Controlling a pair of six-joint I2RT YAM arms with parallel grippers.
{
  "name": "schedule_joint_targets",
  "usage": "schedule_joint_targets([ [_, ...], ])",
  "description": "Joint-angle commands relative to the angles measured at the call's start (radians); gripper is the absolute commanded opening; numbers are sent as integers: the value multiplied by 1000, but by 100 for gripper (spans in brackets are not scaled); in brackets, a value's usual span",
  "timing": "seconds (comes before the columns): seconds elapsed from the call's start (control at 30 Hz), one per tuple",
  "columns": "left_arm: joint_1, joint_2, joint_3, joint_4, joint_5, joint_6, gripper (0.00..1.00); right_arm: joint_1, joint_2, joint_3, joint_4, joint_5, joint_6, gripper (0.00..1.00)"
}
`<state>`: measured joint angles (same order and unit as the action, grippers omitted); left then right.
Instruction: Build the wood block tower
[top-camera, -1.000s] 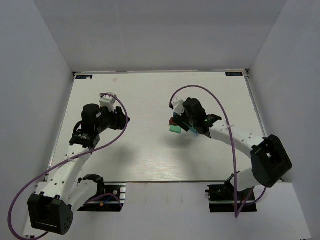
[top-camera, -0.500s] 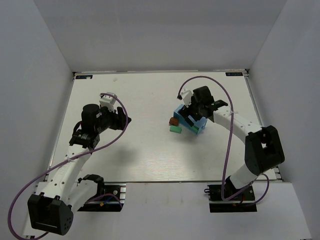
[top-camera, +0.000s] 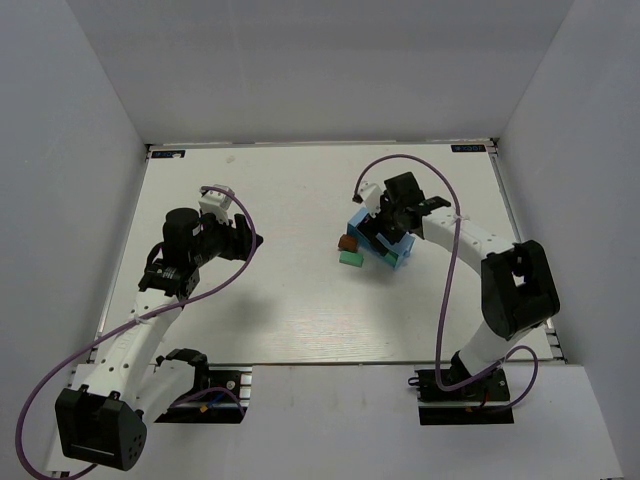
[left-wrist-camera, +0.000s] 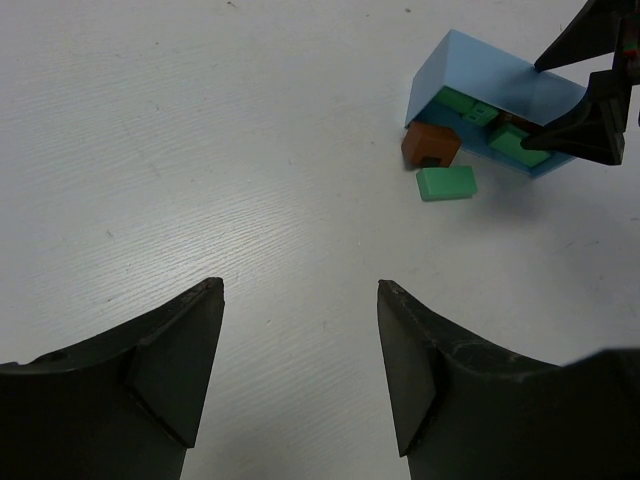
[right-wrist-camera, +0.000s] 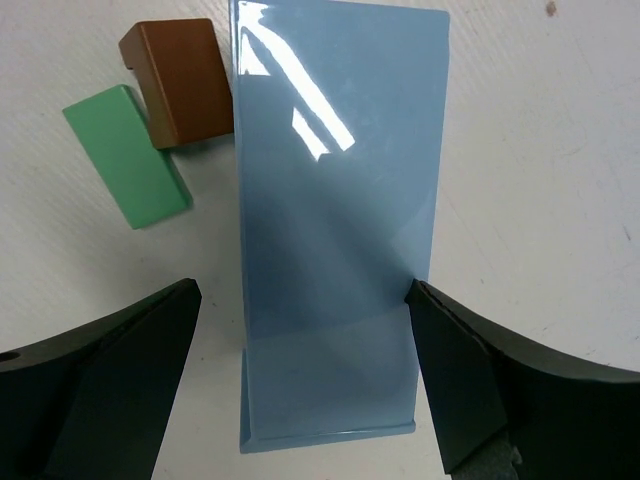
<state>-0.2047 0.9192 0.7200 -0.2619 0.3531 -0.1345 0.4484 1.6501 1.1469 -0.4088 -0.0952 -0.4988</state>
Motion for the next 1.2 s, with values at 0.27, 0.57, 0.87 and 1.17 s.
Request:
schedule_joint_targets([
  [0.27, -2, -20, 25, 1, 29, 6, 74, -14, -33, 2, 16, 11, -14, 90],
  [0.57, -2, -20, 25, 1, 29, 6, 74, -14, -76, -26, 47, 43, -38, 90],
  [0.87, -2, -20, 25, 1, 29, 6, 74, -19, -32, -18, 45, 71, -44, 90],
  [1.17, -2, -20, 25, 1, 29, 6, 74, -28, 14, -1, 48, 117, -49, 90],
])
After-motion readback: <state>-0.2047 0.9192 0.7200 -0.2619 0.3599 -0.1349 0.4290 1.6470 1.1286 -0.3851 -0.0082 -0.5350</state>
